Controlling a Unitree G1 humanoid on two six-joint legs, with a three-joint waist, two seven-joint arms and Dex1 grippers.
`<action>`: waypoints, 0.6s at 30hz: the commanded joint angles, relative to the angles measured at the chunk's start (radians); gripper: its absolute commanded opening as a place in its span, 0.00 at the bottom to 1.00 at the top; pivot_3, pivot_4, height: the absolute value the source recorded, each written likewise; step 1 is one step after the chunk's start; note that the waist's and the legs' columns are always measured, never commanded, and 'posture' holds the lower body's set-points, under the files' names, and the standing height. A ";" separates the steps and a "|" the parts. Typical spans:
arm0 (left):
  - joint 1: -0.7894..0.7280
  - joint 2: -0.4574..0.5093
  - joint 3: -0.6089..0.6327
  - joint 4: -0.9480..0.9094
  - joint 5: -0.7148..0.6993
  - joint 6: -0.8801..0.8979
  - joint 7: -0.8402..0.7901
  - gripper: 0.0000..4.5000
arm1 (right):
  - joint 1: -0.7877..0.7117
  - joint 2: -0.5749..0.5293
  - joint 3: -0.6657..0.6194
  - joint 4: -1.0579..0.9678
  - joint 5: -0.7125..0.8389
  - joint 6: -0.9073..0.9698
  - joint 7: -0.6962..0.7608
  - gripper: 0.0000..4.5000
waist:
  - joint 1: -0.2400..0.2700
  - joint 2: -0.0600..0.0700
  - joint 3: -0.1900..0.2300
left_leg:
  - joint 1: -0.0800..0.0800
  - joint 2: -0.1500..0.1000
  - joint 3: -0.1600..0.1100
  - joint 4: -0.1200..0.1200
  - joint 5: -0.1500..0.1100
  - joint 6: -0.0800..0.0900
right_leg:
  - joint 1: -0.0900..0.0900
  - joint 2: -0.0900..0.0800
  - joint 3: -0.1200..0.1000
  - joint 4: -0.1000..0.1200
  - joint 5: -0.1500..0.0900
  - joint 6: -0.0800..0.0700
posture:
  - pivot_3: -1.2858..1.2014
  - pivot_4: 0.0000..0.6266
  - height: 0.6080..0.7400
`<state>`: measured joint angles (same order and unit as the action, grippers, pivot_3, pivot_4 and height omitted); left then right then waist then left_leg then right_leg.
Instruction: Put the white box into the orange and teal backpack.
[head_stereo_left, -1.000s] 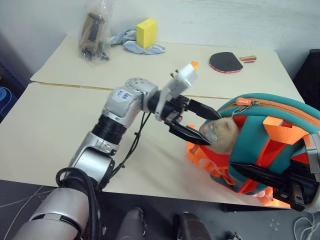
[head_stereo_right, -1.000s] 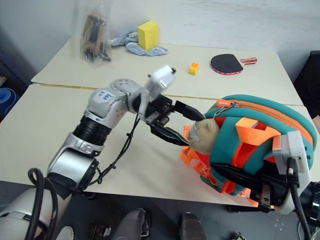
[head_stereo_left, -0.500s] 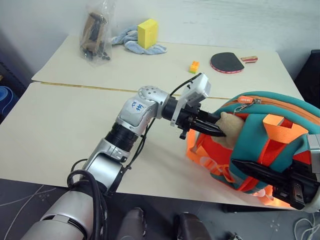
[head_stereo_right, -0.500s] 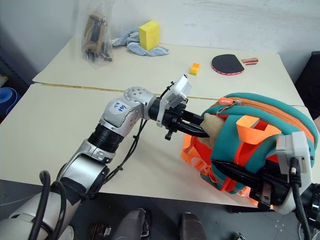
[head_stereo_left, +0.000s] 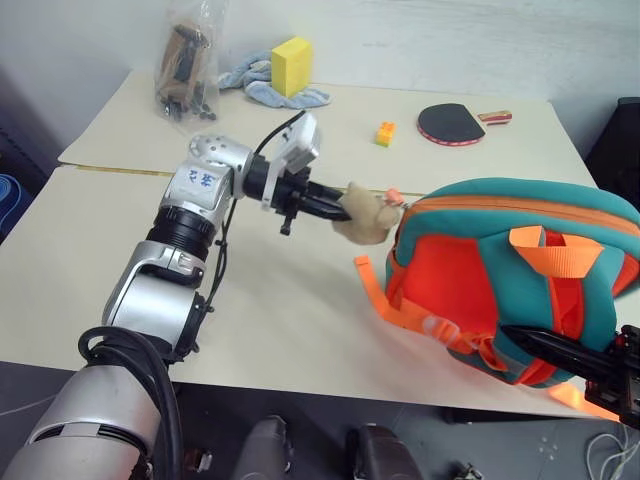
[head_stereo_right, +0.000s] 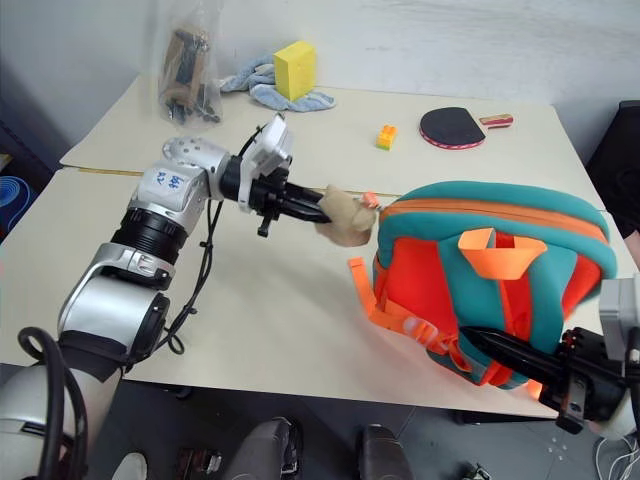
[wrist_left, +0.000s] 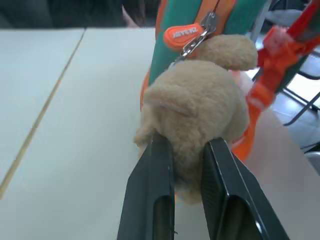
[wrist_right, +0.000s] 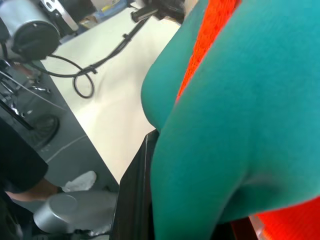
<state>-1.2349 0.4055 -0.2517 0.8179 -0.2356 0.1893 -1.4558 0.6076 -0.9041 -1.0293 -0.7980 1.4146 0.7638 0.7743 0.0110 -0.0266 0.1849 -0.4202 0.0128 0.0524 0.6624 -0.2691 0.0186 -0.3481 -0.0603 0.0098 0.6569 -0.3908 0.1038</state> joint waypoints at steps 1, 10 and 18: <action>0.097 -0.021 -0.059 0.008 0.109 -0.139 0.021 0.09 | -0.009 0.025 -0.005 0.029 -0.071 -0.038 0.032 0.00 | 0.000 0.000 0.000 | 0.000 0.000 0.000 0.000 0.000 0.000 | 0.000 0.000 0.000 0.000 0.000 0.000 | 0.52 0.24 1.00; 0.215 -0.164 -0.155 0.074 0.315 -0.353 0.286 0.09 | -0.082 0.014 0.036 0.054 -0.122 -0.046 0.026 0.00 | 0.014 0.001 -0.001 | 0.004 0.000 -0.003 0.001 -0.003 0.005 | 0.005 -0.001 -0.002 -0.002 0.000 0.000 | 0.52 0.24 1.00; 0.258 -0.070 -0.041 -0.121 0.155 -0.031 0.082 0.44 | -0.010 -0.016 0.075 0.082 -0.381 -0.047 0.115 0.42 | 0.007 0.002 -0.002 | 0.007 0.000 -0.002 -0.002 -0.004 0.005 | 0.008 -0.001 -0.002 -0.002 -0.001 -0.001 | 0.52 0.24 1.00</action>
<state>-0.9943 0.3030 -0.3091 0.7596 -0.0600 0.0969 -1.3228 0.5832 -0.9152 -0.9174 -0.7318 1.0858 0.7413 0.8454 0.0176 -0.0246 0.1833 -0.4126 0.0126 0.0500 0.6590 -0.2727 0.0221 -0.3407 -0.0611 0.0079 0.6547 -0.3917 0.1021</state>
